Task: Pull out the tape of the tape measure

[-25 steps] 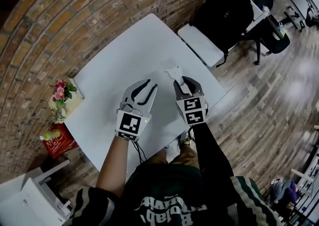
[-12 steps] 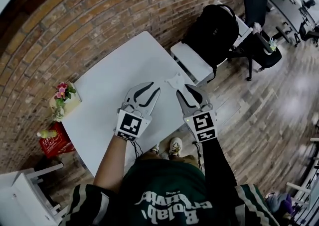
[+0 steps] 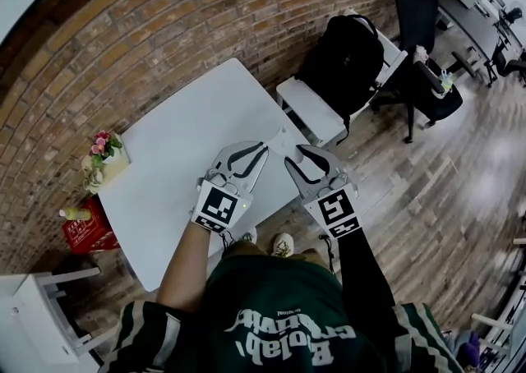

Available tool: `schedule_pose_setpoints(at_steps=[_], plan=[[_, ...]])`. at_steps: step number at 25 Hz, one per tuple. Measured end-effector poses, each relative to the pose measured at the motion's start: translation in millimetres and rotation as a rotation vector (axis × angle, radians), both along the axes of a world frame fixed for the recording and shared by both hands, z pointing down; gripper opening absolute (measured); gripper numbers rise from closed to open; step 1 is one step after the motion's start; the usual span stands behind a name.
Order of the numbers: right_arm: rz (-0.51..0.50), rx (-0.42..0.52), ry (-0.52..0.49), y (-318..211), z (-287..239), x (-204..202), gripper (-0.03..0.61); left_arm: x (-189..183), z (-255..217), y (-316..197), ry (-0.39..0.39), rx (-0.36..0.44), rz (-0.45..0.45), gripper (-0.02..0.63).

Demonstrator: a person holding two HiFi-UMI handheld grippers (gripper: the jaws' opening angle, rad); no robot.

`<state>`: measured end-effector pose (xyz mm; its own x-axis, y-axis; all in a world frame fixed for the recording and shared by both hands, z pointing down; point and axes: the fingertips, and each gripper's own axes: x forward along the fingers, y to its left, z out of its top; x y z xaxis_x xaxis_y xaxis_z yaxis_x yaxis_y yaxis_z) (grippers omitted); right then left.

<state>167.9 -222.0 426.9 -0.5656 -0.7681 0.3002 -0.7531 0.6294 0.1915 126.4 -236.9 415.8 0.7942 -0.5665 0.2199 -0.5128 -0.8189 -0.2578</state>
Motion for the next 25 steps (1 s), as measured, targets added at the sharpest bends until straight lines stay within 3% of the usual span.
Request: schedule_pose_setpoints(at_steps=[6,14,19,25], plan=[[0.004,-0.006,0.004,6,1,15,0.142,10,-1,10,-0.005,-0.011,-0.002,0.040],[0.118,-0.100,-0.013,-6,15,31,0.140,0,9,1,-0.009,-0.075,-0.114,0.040],[0.219,-0.157,-0.019,-17,29,69,0.140,-34,17,-7,-0.001,-0.121,-0.221,0.040],[0.326,-0.188,-0.033,-30,40,113,0.140,-101,27,-19,0.005,-0.165,-0.405,0.040]])
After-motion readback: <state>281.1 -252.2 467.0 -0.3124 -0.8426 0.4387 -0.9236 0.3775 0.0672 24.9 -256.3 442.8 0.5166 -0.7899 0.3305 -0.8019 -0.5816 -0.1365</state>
